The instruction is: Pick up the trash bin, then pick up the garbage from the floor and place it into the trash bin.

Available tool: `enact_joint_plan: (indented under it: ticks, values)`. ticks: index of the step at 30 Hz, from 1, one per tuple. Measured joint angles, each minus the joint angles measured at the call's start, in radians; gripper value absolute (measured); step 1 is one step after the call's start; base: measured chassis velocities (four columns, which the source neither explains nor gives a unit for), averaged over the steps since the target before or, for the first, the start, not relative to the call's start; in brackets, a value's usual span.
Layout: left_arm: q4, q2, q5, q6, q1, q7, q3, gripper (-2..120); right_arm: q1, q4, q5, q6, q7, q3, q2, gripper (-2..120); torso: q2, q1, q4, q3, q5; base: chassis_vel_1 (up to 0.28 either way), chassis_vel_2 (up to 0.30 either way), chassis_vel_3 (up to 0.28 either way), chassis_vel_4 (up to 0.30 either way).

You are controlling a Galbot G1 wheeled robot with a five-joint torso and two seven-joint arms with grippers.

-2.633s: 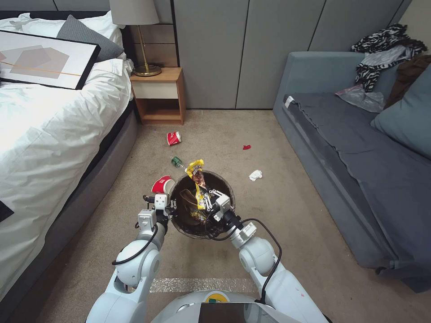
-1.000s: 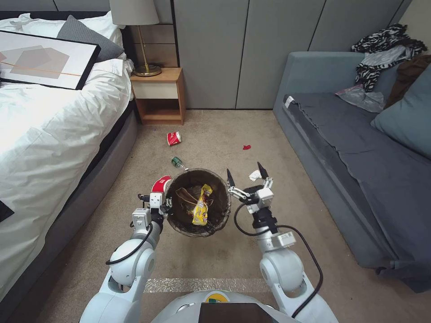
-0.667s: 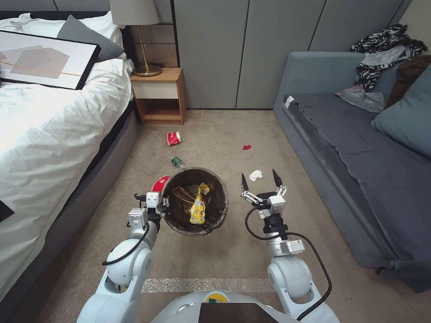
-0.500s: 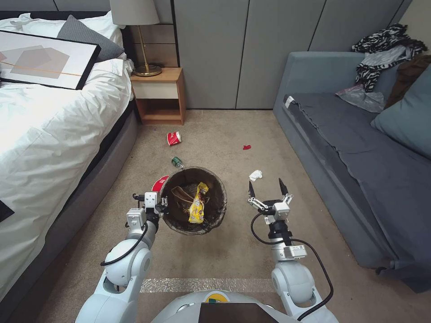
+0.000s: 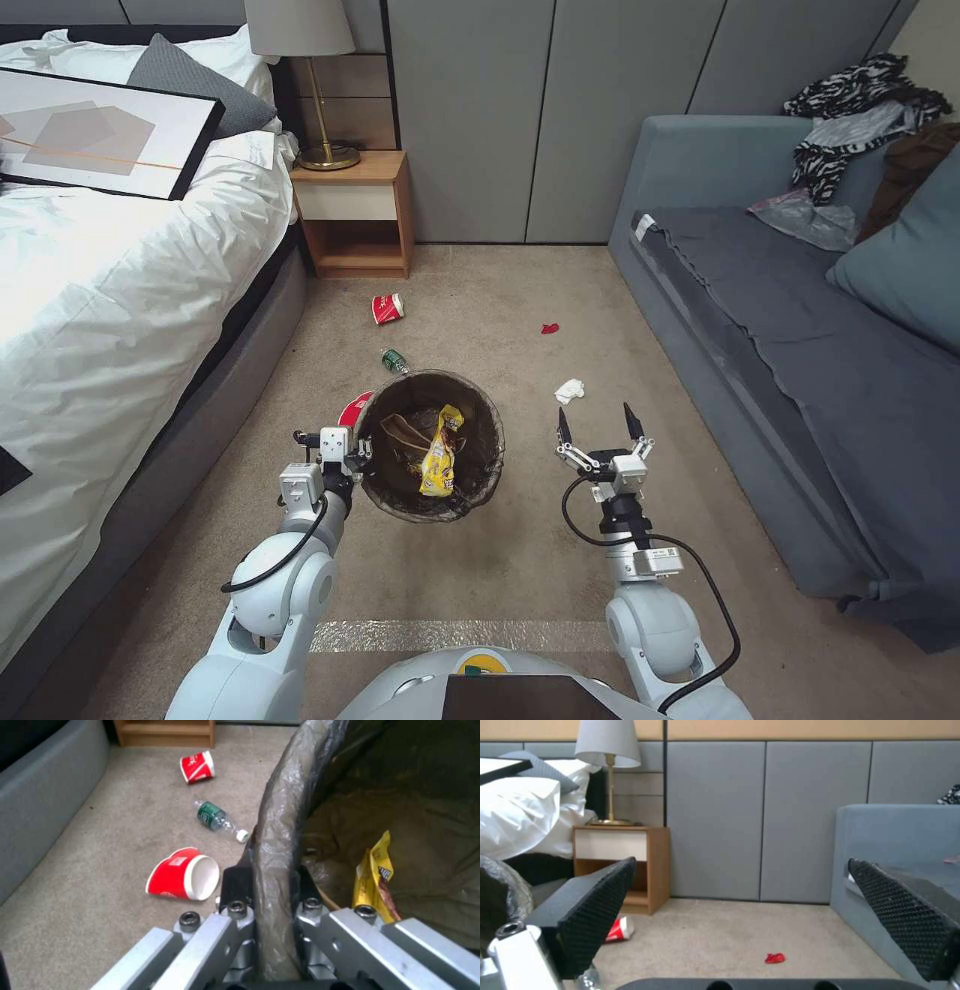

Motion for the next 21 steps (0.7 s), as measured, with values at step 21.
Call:
enact_joint_plan:
  ticks: [21]
  values:
    - [0.000, 0.001, -0.010, 0.001, 0.001, -0.003, 0.006, 3, 0.009, -0.016, 0.007, 0.018, -0.013, 0.006, -0.006, 100, 0.000, 0.000, 0.0000, 0.000, 0.0000, -0.158, 0.155, 0.155, -0.161]
